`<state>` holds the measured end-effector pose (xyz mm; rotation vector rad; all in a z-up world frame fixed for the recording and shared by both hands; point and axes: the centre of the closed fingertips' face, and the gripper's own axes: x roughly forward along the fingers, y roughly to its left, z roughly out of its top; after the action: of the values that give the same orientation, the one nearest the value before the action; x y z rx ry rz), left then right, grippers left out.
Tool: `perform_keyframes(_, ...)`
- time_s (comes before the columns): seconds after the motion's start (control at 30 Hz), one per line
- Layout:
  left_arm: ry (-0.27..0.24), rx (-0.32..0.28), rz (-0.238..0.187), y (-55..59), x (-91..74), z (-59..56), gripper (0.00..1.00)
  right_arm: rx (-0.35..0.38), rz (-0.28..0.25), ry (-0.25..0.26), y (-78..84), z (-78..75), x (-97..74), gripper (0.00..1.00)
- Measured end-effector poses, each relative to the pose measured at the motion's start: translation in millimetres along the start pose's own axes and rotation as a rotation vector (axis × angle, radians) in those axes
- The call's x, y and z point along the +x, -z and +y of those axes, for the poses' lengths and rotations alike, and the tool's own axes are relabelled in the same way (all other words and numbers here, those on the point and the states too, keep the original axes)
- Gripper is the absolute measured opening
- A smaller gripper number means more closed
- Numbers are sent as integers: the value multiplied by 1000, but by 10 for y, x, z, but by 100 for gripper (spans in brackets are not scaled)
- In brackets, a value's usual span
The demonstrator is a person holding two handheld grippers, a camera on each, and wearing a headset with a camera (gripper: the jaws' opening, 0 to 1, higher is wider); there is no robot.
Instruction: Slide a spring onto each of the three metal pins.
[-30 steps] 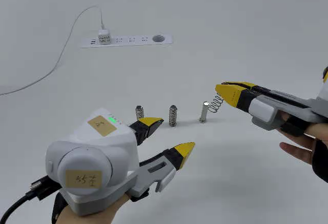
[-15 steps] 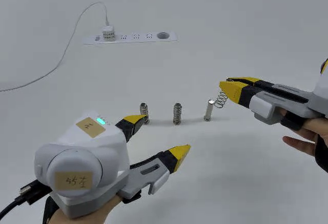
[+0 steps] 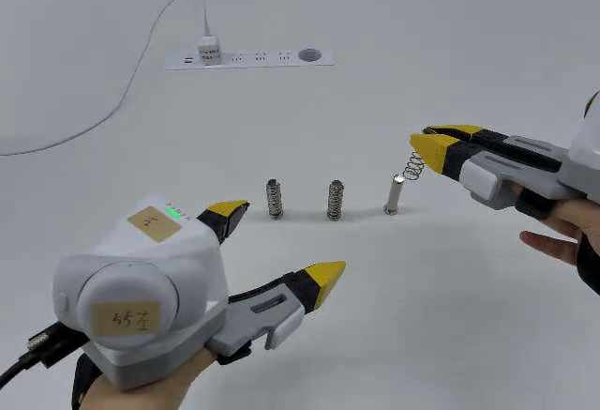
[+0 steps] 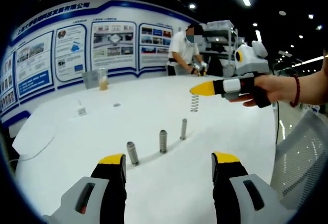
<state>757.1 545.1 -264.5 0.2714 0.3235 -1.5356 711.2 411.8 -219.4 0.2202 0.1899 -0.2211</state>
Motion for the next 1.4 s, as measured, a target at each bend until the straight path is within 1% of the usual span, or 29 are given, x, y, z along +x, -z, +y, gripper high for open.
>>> perform_keyframes(0.2, -10, -9, -3, 8, 3, 30, 74, -34, 9, 8, 40, -36, 74, 12)
perform_keyframes(0.47, -28, -26, 4, 48, 4, 83, 81, -81, 25, 10, 115, -56, 157, 12)
perform_keyframes(0.63, -45, -31, 6, 58, 0, 130, 83, -101, 24, 16, 143, -76, 198, 12)
perform_keyframes(0.73, -53, -36, 8, 65, -2, 149, 84, -110, 34, 18, 174, -83, 220, 12)
perform_keyframes(0.9, -62, -45, 11, 79, -4, 173, 86, -131, 41, 25, 209, -96, 235, 12)
perform_keyframes(1.07, -77, -52, 23, 107, -7, 202, 89, -140, 50, 26, 246, -96, 245, 12)
perform_keyframes(1.4, -81, -56, 23, 114, -2, 210, 92, -161, 74, 33, 348, -96, 241, 12)
